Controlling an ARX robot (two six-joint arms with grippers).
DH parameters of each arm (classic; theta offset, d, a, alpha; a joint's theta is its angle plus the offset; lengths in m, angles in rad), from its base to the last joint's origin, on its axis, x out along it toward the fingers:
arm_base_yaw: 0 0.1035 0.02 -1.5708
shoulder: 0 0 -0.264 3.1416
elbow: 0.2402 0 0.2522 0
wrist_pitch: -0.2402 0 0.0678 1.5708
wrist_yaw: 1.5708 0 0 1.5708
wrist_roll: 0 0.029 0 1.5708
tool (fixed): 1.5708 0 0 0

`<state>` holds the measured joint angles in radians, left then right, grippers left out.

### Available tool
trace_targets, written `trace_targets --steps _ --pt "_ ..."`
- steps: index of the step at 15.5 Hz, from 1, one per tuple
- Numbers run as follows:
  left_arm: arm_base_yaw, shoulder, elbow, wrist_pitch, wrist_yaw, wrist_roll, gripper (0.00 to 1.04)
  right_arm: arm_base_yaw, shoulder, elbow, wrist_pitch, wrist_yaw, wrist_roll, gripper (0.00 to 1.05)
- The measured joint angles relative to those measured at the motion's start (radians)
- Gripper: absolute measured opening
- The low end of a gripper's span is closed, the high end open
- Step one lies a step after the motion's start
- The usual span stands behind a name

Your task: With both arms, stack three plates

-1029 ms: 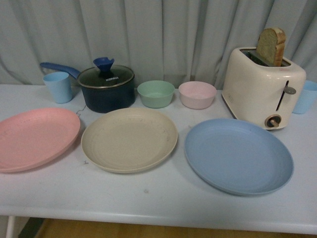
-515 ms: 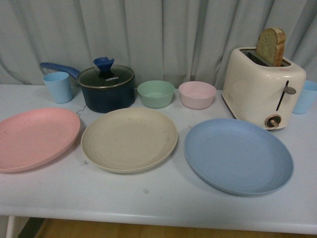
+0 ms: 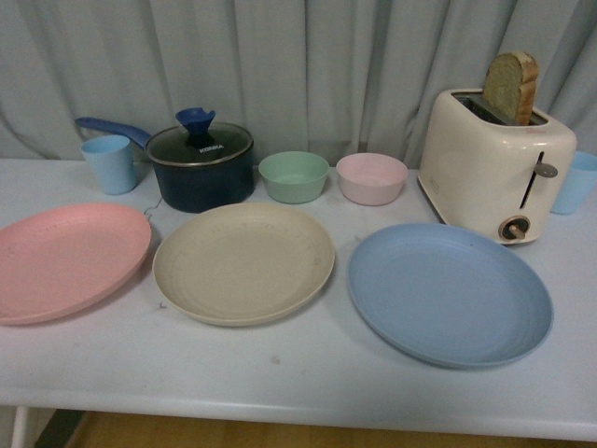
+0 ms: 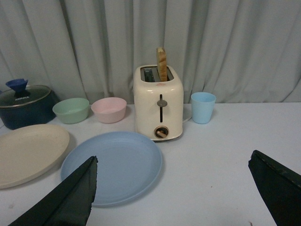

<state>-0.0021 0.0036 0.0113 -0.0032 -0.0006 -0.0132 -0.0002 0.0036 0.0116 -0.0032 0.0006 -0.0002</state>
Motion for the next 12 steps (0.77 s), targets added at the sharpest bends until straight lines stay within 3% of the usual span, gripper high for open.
trace_targets --steps 8,9,10,11,12 --pt "0.0 0.0 0.0 0.0 0.0 0.0 0.98 0.0 0.0 0.0 0.0 0.0 0.0 0.98" --pt "-0.039 0.039 0.039 -0.132 -0.107 -0.034 0.98 0.0 0.0 0.0 0.0 0.0 0.0 0.98" --pt "-0.128 0.187 0.123 -0.284 -0.299 -0.101 0.98 0.0 0.0 0.0 0.0 -0.001 -0.001 0.98" --pt "-0.121 0.288 0.164 -0.321 -0.416 -0.151 0.98 0.0 0.0 0.0 0.001 -0.003 0.0 0.98" --pt "-0.061 0.325 0.173 -0.269 -0.442 -0.164 0.98 -0.001 0.0 0.0 -0.001 0.001 0.0 0.98"
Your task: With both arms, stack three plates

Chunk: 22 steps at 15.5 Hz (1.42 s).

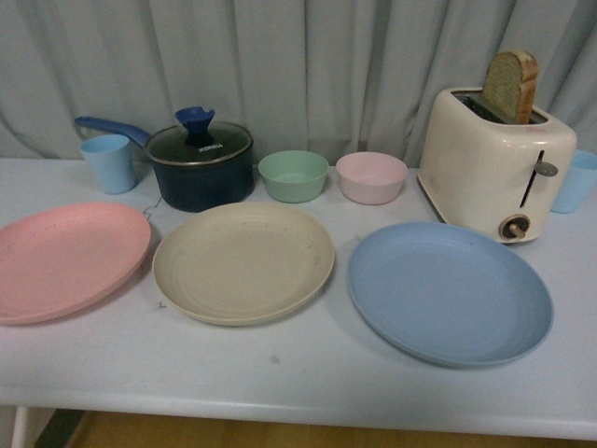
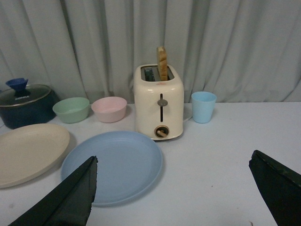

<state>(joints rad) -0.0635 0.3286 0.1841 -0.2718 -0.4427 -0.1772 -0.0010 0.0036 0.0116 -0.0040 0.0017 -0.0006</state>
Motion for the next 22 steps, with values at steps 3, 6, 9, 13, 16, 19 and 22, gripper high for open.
trace_targets --steps 3,6,9,13,16,19,22 --pt "0.134 0.309 0.122 0.307 0.15 0.055 0.98 0.001 0.0 0.0 0.0 -0.001 0.0 0.98" --pt "0.167 0.787 0.364 0.561 0.293 0.159 0.98 0.001 0.0 0.0 0.0 -0.001 0.0 0.98" --pt "0.195 1.257 0.701 0.527 0.367 0.249 0.98 0.001 0.0 0.0 0.001 -0.001 0.0 0.98" --pt "0.247 1.627 0.986 0.451 0.367 0.291 0.98 0.001 0.0 0.0 0.001 -0.001 0.0 0.98" --pt "0.303 1.746 1.076 0.43 0.373 0.289 0.98 0.001 0.0 0.0 0.001 -0.001 0.0 0.98" --pt "0.357 1.81 1.082 0.438 0.394 0.287 0.98 0.001 0.0 0.0 0.001 -0.001 0.0 0.98" --pt "0.398 1.846 1.083 0.465 0.422 0.268 0.98 0.001 0.0 0.0 0.001 -0.001 0.0 0.98"
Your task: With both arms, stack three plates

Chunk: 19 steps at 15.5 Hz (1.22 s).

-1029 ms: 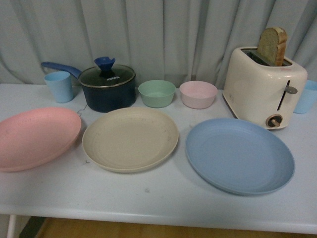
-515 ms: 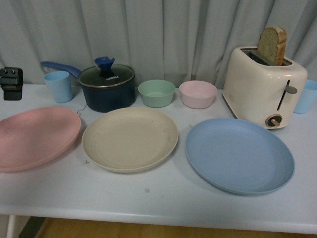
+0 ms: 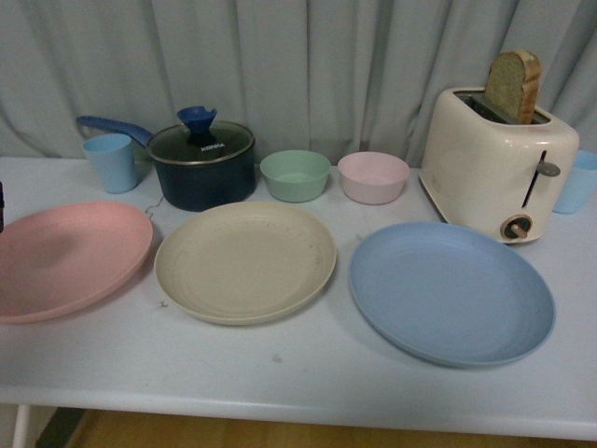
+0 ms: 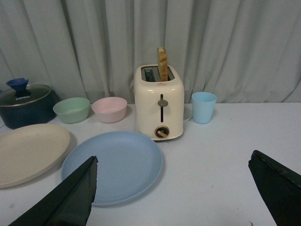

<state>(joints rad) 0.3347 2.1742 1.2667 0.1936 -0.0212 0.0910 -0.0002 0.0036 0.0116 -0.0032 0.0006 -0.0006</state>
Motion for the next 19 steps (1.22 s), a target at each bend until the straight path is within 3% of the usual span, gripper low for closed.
trace_targets --steps 4,8,9,13,17,19 --pt "0.003 0.068 0.002 0.042 0.08 -0.066 0.98 0.0 0.0 0.0 0.0 0.0 0.0 0.98" --pt "-0.012 0.161 0.026 0.072 0.097 -0.094 0.98 0.0 0.0 0.0 0.0 0.0 0.0 0.98" --pt "-0.01 0.161 0.031 0.071 0.089 -0.092 0.84 0.0 0.0 0.0 0.0 0.0 0.0 0.98" --pt "-0.005 0.161 0.031 0.069 0.077 -0.09 0.48 0.0 0.0 0.0 0.0 0.0 0.0 0.98" --pt "0.011 0.147 0.037 0.056 0.071 -0.085 0.15 0.0 0.0 0.0 0.0 0.0 0.0 0.98" --pt "0.024 0.099 0.037 0.044 0.079 -0.09 0.04 0.0 0.0 0.0 0.0 0.0 0.0 0.98"
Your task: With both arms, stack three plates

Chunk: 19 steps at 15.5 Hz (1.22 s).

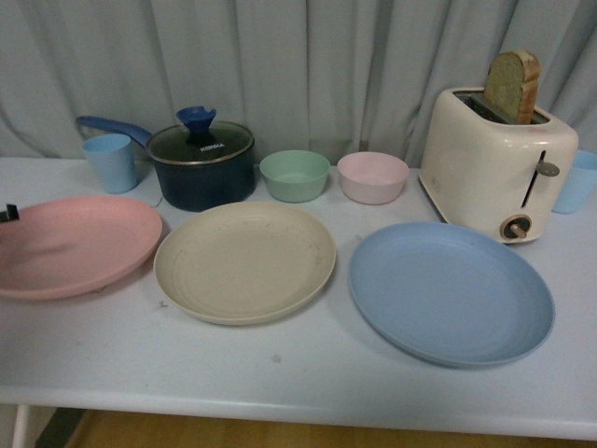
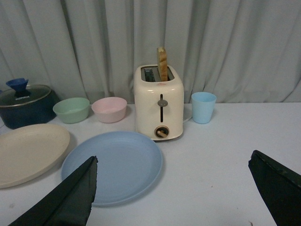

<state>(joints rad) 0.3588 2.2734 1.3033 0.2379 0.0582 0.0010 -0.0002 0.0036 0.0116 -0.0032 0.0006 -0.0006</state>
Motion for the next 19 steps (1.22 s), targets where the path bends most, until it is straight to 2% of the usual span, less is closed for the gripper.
trace_targets --steps 4,6,10,12,13,16,19 --pt "0.055 -0.188 -0.053 -0.051 -0.032 0.052 0.03 0.0 0.0 0.0 0.0 0.0 0.0 0.98" --pt "0.049 -0.332 -0.114 -0.058 -0.021 0.06 0.03 0.0 0.0 0.0 0.0 0.0 0.0 0.98" --pt "-0.16 -0.523 -0.183 -0.016 0.024 0.029 0.03 0.0 0.0 0.0 0.0 0.0 0.0 0.98" --pt "-0.336 -0.499 -0.238 0.019 0.002 -0.004 0.03 0.0 0.0 0.0 0.0 0.0 0.0 0.98" --pt "-0.391 -0.464 -0.245 0.032 -0.016 -0.016 0.03 0.0 0.0 0.0 0.0 0.0 0.0 0.98" --pt "-0.486 -0.373 -0.23 0.064 -0.042 -0.055 0.03 0.0 0.0 0.0 0.0 0.0 0.0 0.98" --pt "-0.51 -0.287 -0.182 0.081 -0.06 -0.096 0.03 0.0 0.0 0.0 0.0 0.0 0.0 0.98"
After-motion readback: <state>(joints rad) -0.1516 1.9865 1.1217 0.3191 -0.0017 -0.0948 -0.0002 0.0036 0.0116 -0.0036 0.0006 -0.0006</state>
